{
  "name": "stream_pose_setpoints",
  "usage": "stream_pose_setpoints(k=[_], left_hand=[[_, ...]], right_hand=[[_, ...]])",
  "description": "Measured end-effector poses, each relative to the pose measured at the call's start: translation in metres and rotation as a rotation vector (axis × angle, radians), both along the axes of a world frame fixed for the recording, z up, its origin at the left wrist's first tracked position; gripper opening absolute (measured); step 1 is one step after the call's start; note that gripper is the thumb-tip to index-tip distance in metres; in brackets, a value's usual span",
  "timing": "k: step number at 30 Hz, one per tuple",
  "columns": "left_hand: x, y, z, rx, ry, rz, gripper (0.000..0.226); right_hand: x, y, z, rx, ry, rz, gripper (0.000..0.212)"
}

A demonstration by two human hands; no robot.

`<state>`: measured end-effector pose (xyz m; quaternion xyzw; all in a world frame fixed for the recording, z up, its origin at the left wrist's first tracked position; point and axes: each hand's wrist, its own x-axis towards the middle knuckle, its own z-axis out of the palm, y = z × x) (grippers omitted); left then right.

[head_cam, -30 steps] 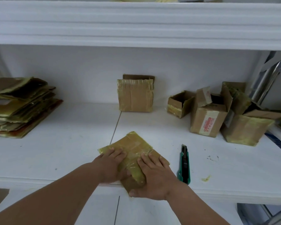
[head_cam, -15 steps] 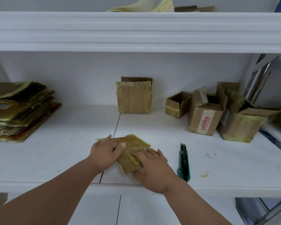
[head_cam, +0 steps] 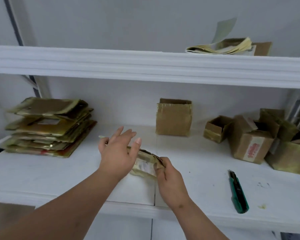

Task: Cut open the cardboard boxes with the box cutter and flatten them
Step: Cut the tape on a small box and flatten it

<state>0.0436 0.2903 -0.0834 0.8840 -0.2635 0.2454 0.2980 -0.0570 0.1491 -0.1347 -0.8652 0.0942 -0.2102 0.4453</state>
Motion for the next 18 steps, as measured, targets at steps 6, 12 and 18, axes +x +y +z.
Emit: stream_pose_setpoints(k=[6, 12, 18], left_hand=[[0.038, 0.106, 0.012, -0.059, 0.231, 0.229, 0.053], [0.057, 0.169, 0.001, -0.448, 0.781, 0.12, 0.092], [0.085, 0.197, 0.015, -0.918, 0.907, 0.059, 0.087]], right_hand=[[0.037, 0.073, 0.006, 0.448, -0.14, -0.092, 0.024], [0.085, 0.136, 0.021, 0.828, -0.115, 0.026, 0.014], [0.126, 0.159, 0.027, 0.909, -0.048, 0.185, 0.027]])
